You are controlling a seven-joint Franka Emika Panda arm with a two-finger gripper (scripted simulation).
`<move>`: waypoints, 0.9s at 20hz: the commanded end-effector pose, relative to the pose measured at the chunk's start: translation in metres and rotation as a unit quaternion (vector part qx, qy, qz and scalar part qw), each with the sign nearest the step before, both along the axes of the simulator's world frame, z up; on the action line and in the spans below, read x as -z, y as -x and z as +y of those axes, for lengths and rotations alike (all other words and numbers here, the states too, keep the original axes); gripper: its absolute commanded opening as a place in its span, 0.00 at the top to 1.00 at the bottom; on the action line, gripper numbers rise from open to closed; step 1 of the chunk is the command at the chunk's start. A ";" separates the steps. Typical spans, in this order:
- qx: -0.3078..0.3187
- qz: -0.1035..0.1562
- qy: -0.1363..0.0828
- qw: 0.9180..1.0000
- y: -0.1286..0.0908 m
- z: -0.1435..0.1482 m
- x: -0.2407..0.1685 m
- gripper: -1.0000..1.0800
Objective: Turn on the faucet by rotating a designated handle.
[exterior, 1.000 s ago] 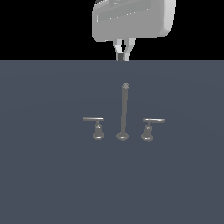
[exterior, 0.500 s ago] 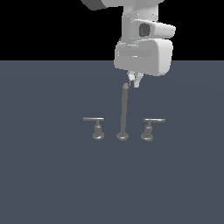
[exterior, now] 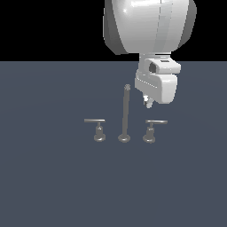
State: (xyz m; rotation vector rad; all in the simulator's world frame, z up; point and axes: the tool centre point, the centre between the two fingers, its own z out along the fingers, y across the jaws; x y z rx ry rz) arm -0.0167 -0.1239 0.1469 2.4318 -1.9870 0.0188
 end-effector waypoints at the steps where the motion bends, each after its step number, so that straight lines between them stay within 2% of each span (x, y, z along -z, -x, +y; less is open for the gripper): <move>1: 0.033 0.001 0.000 0.999 -0.004 -0.013 0.016 1.00; 9: 0.101 0.003 -0.003 0.995 -0.010 -0.041 0.050 1.00; 18: 0.116 0.004 -0.004 0.993 -0.011 -0.047 0.058 1.00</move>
